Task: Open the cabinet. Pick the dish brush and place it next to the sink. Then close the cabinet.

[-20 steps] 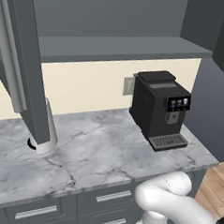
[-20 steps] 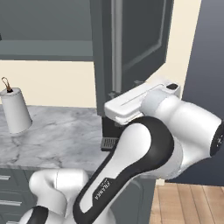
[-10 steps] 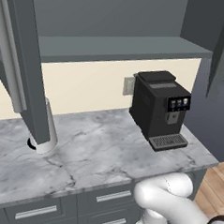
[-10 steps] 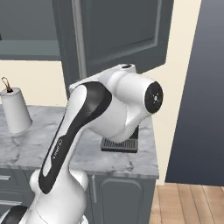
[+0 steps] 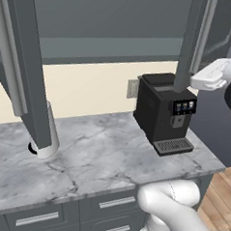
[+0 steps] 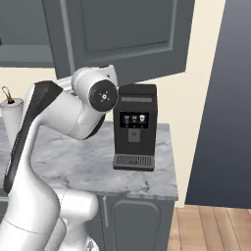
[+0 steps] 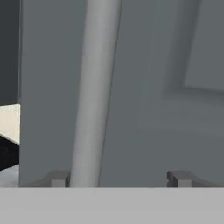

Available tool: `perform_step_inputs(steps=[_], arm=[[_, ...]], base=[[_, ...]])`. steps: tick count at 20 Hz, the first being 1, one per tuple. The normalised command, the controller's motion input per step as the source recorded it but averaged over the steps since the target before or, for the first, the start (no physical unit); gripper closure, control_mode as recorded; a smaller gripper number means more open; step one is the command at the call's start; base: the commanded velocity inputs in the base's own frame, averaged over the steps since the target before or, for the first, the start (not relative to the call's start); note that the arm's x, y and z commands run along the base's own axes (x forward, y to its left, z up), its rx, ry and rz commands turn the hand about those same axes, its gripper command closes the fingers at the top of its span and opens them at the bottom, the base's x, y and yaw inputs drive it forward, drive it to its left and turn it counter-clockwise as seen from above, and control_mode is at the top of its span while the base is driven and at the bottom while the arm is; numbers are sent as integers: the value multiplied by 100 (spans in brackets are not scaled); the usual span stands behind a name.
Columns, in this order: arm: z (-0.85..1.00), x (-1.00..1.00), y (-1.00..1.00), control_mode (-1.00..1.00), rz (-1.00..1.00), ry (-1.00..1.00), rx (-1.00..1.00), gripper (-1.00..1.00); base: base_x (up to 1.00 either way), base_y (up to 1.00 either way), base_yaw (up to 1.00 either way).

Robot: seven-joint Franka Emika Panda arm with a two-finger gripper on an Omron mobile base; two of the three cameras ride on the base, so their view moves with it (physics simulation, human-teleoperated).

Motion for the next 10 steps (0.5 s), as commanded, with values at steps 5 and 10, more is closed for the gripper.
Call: perform_step_inputs(steps=[5, 10], arm=[[0, 72, 45, -100, -10, 0, 0, -100], [0, 92, 26, -100, -2, 0, 2, -100]], base=[[0, 0, 0], [0, 0, 0]])
